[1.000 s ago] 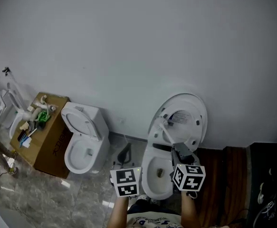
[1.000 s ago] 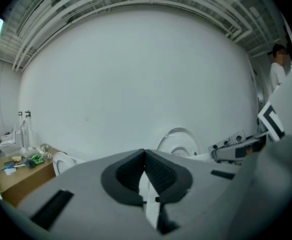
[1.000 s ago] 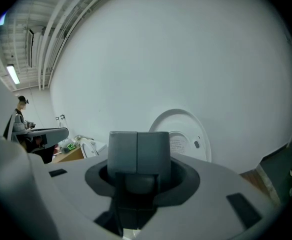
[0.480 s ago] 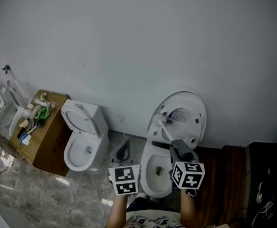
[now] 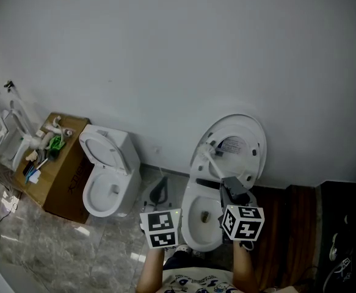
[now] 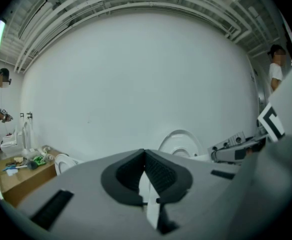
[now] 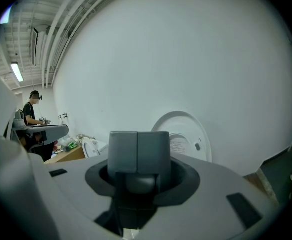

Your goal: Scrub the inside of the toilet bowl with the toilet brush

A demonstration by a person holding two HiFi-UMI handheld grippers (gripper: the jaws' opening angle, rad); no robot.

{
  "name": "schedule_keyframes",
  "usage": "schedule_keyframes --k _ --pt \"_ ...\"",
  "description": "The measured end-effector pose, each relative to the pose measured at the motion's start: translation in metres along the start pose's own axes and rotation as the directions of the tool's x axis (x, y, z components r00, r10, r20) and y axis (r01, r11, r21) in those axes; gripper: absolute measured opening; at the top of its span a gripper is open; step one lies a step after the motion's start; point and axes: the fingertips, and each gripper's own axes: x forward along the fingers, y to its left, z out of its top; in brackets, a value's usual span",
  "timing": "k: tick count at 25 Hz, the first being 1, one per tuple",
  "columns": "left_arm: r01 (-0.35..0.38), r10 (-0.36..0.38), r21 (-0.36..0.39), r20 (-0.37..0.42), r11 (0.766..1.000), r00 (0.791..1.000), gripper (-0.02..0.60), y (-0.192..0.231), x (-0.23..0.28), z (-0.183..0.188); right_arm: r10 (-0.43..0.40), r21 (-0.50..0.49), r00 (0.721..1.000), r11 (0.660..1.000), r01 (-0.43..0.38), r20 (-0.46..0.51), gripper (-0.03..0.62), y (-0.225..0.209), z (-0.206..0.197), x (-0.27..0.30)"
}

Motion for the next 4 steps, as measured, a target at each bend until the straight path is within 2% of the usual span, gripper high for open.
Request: schedule_keyframes --k 4 --pt "-0.001 0.001 -0.001 0.001 1.0 1.0 0.002 -0.0004 -0.0013 0.0007 0.004 -0.002 1.0 1.0 -0.004 0.003 0.172 -0.0012 0.001 -0.0021"
